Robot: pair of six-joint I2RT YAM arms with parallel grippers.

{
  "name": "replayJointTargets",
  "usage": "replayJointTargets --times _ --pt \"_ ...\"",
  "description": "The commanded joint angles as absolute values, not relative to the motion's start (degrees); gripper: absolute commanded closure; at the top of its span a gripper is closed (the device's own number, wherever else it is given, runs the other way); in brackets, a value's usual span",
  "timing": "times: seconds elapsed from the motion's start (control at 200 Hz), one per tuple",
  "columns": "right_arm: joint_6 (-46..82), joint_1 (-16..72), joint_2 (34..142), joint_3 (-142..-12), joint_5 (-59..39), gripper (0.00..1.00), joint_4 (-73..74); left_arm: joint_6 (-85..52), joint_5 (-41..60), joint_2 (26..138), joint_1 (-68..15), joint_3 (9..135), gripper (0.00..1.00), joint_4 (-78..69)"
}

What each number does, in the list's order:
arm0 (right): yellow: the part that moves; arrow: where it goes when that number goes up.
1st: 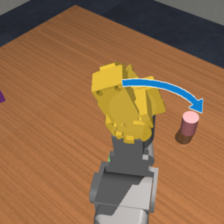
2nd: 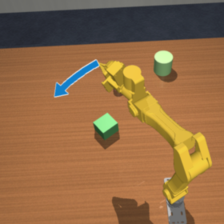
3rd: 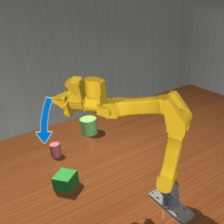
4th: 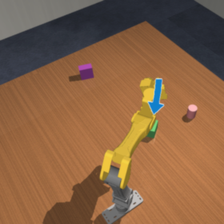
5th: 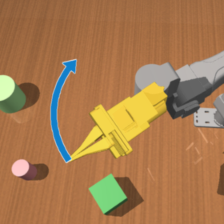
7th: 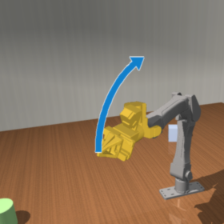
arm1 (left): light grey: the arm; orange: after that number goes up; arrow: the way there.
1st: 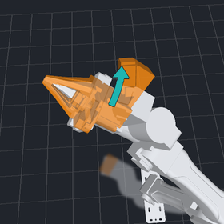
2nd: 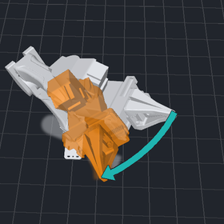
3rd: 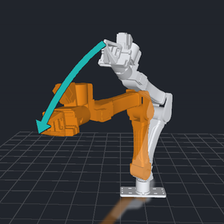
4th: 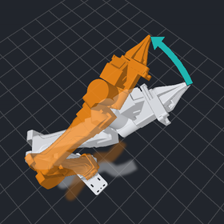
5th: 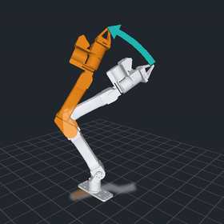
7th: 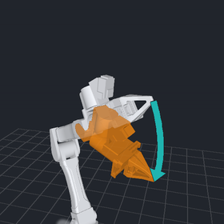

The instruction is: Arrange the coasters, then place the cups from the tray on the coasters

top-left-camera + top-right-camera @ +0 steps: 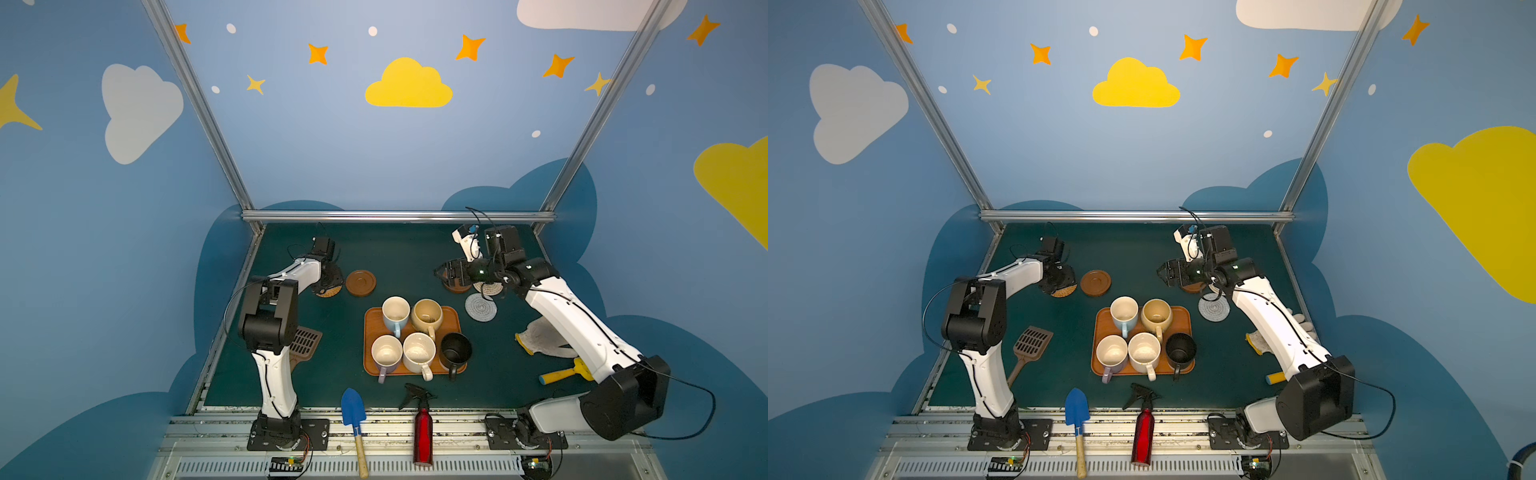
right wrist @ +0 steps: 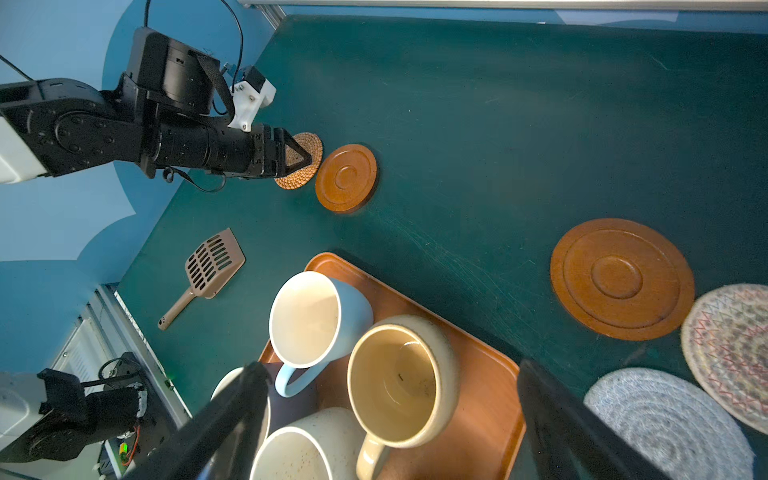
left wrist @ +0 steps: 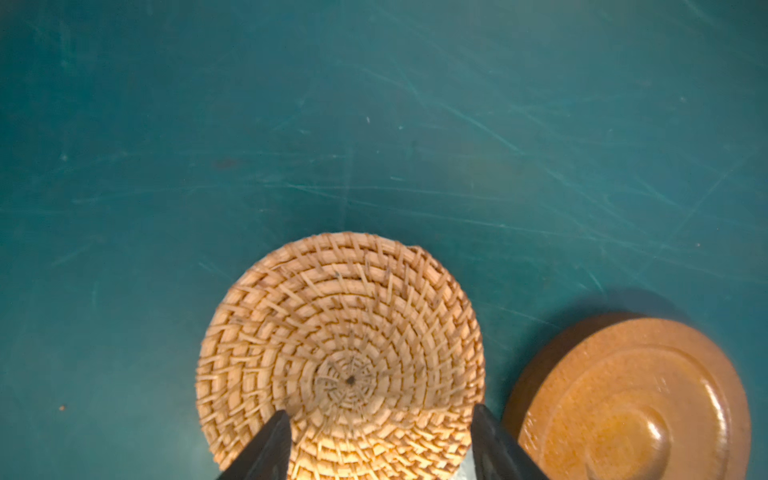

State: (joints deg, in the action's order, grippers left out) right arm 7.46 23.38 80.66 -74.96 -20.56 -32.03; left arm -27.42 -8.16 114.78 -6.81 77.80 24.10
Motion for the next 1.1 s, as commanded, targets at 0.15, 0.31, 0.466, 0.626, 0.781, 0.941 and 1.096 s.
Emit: replayJointTargets --times 0.15,0.31,0.466,0.626,0.781,0.941,1.096 --pt "7.81 23.61 79.37 -75.31 -19.62 0.07 -32.37 -24.99 -10.45 109.88 -7.63 78.72 0.21 29.06" --pt "8.10 23.59 79.86 -75.33 -18.98 0.07 -32.08 -24.17 -3.72 107.67 -8.35 78.91 0.20 27.63" --pt "9.04 23.63 80.55 -75.07 -19.58 0.07 -31.40 -23.59 3.24 112.10 -9.55 81.10 0.34 26.47" --pt "10.08 23.63 81.07 -75.40 -19.28 0.06 -32.04 -21.62 1.75 116.14 -12.46 84.89 0.37 28.01" --pt "9.59 23.64 82.07 -76.35 -19.42 0.06 -33.72 -18.82 -4.88 120.12 -15.24 90.34 0.36 32.98" --pt "9.59 23.61 81.09 -75.64 -19.60 0.06 -33.25 -18.07 -13.75 121.32 -16.52 92.33 0.38 36.30" --pt "9.55 23.62 80.77 -75.41 -19.85 0.06 -32.99 -17.37 -15.09 123.63 -16.88 94.51 0.38 38.23"
